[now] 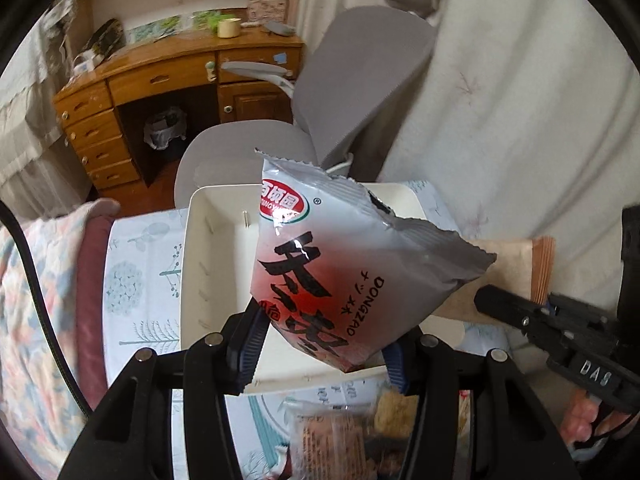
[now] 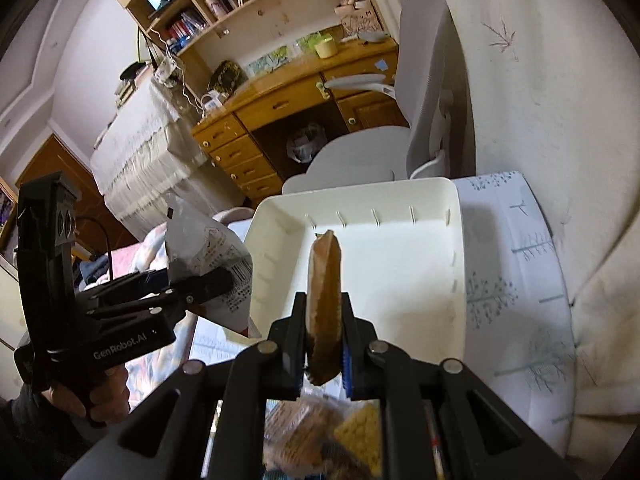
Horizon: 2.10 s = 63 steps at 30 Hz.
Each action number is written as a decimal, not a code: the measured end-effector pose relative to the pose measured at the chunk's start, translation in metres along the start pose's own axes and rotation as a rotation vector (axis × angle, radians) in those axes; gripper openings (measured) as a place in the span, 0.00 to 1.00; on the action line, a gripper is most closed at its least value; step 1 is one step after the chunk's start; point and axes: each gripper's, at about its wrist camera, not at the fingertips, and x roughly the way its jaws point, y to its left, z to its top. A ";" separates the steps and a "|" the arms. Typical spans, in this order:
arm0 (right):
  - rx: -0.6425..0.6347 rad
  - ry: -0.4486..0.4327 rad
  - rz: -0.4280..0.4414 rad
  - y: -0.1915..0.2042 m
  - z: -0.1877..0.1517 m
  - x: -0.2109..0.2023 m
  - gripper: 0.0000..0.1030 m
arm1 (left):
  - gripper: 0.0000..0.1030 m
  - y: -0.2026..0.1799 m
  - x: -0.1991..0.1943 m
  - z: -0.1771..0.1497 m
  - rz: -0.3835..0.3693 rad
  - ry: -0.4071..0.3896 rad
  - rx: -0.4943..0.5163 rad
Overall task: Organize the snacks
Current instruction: 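Carry both snacks into the white tray and open both grippers, then grasp the sponge cake pack with the left gripper while the right grasps the yellow cake pack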
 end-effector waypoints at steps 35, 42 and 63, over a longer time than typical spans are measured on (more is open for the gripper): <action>0.350 0.015 -0.024 -0.055 -0.083 -0.090 0.74 | 0.80 0.050 -0.127 -0.118 0.223 -0.018 -0.225; 0.566 0.095 -0.088 -0.082 -0.125 -0.087 0.80 | 0.80 0.076 -0.122 -0.157 0.241 0.066 -0.290; 1.014 0.284 -0.303 -0.126 -0.214 -0.040 0.93 | 0.81 0.141 0.005 -0.222 0.233 0.465 -0.446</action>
